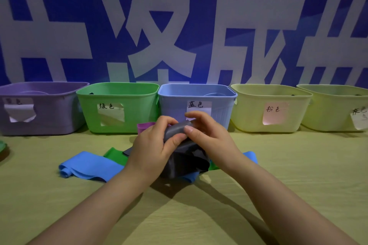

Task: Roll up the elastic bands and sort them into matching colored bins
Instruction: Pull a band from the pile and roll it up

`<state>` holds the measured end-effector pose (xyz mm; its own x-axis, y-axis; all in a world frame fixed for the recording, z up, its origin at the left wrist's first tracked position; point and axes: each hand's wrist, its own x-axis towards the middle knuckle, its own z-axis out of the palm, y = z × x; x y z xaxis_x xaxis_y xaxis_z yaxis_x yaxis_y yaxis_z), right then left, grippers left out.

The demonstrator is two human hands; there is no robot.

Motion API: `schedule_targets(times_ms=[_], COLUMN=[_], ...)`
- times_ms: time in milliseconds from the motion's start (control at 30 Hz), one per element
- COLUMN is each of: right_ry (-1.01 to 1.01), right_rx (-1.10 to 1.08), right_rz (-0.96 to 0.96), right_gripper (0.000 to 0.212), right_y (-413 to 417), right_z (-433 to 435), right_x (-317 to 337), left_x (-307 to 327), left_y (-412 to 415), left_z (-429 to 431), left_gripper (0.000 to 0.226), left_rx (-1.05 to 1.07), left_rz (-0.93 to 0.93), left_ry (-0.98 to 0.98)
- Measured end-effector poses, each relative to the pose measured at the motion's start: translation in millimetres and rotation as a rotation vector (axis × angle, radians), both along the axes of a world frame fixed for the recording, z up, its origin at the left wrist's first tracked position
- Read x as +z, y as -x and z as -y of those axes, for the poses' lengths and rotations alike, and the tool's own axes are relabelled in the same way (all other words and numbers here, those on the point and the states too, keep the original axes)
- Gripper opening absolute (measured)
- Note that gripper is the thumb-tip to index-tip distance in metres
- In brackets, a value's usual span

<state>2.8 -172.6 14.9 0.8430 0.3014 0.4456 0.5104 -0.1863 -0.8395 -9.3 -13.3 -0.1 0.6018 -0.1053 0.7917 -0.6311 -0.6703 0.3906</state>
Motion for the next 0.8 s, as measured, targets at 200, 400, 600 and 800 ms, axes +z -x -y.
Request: schedule_targets(times_ms=[200,400,600,800], right_ry=[0.031,0.089,0.039,0.114], right_rx=[0.079,0.118,0.094,-0.102], right_rz=[-0.02,-0.14,-0.186,-0.084], right_gripper=[0.021,0.031,0.035,0.029], right_y=[2.8,6.4,6.9,15.5], right_z=[4.6,25.1,79.7,176.8], right_x=[5.7,24.0,30.8,38.4], left_x=[1.3,6.2,28.2,39.3], left_y=[0.8,0.6,-5.4,-17.5], left_z=[-2.1,12.3,55.9,158.5], left_gripper=[0.038,0.033,0.054,0.04], left_rx=[0.006,-0.062,-0.18,-0.363], left_rz=[-0.06,-0.112,-0.146,-0.193], left_ry=[0.061,0.123,0.046,0.009])
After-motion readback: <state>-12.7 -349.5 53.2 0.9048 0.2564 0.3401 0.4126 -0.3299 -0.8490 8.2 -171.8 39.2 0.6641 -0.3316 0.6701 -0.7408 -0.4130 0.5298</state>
